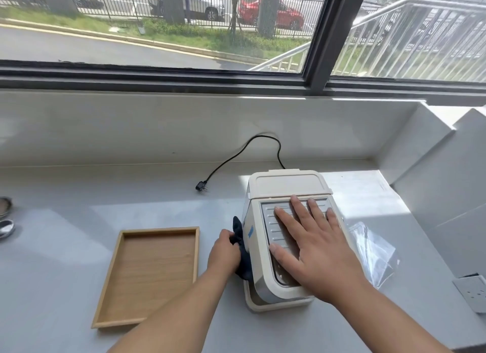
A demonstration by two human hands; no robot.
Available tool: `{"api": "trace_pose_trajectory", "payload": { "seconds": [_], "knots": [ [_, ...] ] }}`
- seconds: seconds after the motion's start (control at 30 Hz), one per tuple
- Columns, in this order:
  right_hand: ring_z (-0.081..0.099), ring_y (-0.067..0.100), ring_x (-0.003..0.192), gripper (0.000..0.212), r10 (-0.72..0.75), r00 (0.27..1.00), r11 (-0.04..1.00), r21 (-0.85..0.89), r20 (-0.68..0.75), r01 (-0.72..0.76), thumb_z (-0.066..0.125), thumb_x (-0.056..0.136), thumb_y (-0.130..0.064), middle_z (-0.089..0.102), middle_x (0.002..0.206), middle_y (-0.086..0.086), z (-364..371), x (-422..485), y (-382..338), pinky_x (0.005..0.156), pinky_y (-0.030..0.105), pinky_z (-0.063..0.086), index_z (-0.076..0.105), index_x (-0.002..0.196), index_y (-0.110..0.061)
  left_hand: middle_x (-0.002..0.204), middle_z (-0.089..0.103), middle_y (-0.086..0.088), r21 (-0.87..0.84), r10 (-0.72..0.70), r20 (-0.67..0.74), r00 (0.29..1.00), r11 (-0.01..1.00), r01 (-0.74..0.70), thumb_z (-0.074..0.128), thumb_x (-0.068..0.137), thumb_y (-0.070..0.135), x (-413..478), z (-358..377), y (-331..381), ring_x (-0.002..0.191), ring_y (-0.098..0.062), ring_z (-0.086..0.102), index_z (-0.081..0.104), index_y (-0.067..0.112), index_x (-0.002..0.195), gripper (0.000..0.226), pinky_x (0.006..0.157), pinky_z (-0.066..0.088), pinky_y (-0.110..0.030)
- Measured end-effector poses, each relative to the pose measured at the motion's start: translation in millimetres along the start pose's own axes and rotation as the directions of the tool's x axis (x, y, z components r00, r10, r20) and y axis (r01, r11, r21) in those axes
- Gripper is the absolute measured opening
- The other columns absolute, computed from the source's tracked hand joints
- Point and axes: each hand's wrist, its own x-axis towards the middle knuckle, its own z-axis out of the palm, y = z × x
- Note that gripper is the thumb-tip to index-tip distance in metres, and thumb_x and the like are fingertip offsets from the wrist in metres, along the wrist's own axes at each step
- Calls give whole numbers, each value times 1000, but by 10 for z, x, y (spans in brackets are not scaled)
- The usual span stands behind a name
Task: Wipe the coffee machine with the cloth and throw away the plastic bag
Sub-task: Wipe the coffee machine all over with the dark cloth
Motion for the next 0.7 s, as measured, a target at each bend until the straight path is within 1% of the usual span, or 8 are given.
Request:
{"api": "trace_pose_trajectory", "payload": {
  "seconds": [0.07,0.13,0.2,0.27,0.37,0.43,0.57,0.7],
  "knots": [
    [-20,14,157,79,2,1000,1000,9,-2,-2,10,89,-84,-18,171,-16,-2,-2,2,126,46,-12,-4,160,-53,101,64,2,81,-12,-6,1000,997,12,48,96,16,-91,56,-100,95,-23,60,50,29,107,17,73,45,-34],
    [-20,14,157,79,3,1000,1000,18,0,-3,10,88,-85,-17,171,-15,-4,-2,-1,126,47,-12,-2,160,-52,87,57,6,188,5,-16,1000,982,-2,48,92,17,-186,79,-164,100,-26,57,51,28,105,17,75,47,-36],
    [-19,14,157,80,2,1000,1000,21,2,-2,11,89,-85,-15,171,-15,-8,-1,-3,126,47,-11,-1,160,-52,87,57,5,231,7,-1,1000,973,-6,51,90,19,-266,75,-199,101,-26,56,53,28,105,17,76,49,-37],
    [-17,16,158,80,2,1000,1000,26,1,-2,11,89,-85,-13,172,-14,-16,-4,-6,126,48,-10,0,160,-51,96,65,1,211,-24,35,999,977,16,55,89,23,-339,63,-220,96,-24,61,54,27,102,13,76,52,-36],
    [-13,18,159,80,1,1000,999,34,-2,-1,12,89,-84,-8,173,-11,-29,-12,-11,126,49,-10,2,161,-51,98,69,1,178,-52,76,996,983,38,64,88,29,-470,81,-274,93,-22,65,54,25,95,13,81,55,-37],
    [-11,19,159,80,-1,1000,999,41,-3,1,13,89,-84,-6,174,-10,-26,-17,-12,126,50,-10,3,160,-50,96,69,-1,142,-71,91,993,988,58,68,86,30,-577,114,-312,90,-23,65,54,22,94,18,79,55,-39],
    [-8,20,159,79,-4,1000,997,71,-18,5,16,90,-82,-2,174,-9,-22,-31,-2,127,50,-8,8,161,-48,84,67,-5,92,-131,80,988,988,123,70,82,32,-759,170,-353,74,-26,61,50,18,88,25,61,47,-36],
    [-3,22,160,77,-15,998,993,112,-62,22,25,93,-77,8,174,-6,-33,-66,-3,128,48,-6,16,161,-43,76,64,-5,80,-174,74,982,983,168,73,81,33,-873,233,-383,71,-25,61,48,17,82,30,62,43,-36]
  ]
}}
